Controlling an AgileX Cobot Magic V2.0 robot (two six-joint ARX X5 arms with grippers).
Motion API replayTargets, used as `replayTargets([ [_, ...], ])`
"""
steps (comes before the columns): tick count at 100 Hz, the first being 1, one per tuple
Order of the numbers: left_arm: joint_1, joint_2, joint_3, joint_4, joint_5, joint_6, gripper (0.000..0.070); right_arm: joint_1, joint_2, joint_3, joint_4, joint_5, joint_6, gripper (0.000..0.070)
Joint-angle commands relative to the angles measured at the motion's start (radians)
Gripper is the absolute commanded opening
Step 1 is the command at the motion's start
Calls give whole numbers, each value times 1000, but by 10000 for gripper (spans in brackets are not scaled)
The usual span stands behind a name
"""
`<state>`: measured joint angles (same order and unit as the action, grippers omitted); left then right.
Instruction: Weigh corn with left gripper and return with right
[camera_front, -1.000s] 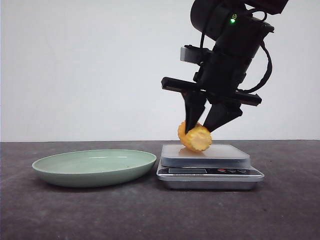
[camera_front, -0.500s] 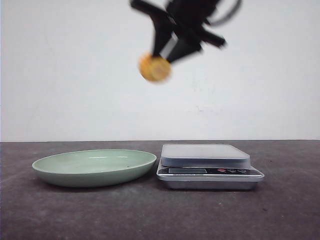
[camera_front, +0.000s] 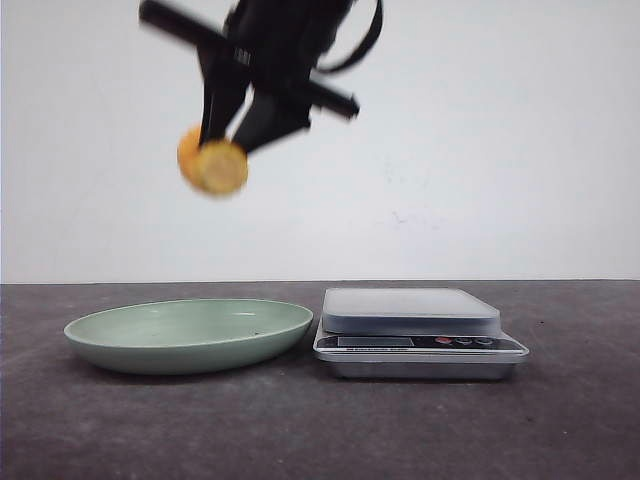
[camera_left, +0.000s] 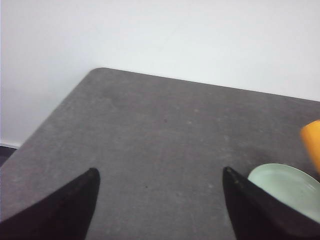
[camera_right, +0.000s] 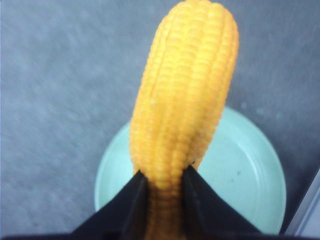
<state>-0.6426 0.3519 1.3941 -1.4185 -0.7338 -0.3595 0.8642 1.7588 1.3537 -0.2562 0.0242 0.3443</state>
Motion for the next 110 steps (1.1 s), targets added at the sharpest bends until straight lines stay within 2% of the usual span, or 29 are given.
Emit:
replayTargets([
  [1, -5, 3, 12, -25, 2, -1, 475, 16, 53, 19, 16, 3, 7, 0],
  [37, -5, 3, 12, -25, 2, -1, 474, 18, 206, 19, 36, 6, 50, 0],
  [42, -5, 3, 12, -25, 2, -1, 474, 18, 211, 19, 40, 4, 57, 36],
  [49, -5, 3, 12, -25, 2, -1, 474, 18, 211, 19, 46, 6, 64, 196],
  [60, -5, 3, 12, -25, 2, -1, 474, 18, 211, 19, 65, 5, 65, 563],
  [66, -5, 3, 12, -25, 2, -1, 474, 18, 211, 19, 70, 6, 65, 678],
  [95, -5, 3, 12, -25, 2, 0, 474, -4, 152, 22, 90, 20, 66, 682],
  [104, -5, 3, 12, -25, 2, 0, 474, -40, 99, 22, 75, 16, 53, 618],
  [110, -5, 3, 12, -25, 2, 0, 474, -76, 55, 22, 56, 3, 35, 611],
])
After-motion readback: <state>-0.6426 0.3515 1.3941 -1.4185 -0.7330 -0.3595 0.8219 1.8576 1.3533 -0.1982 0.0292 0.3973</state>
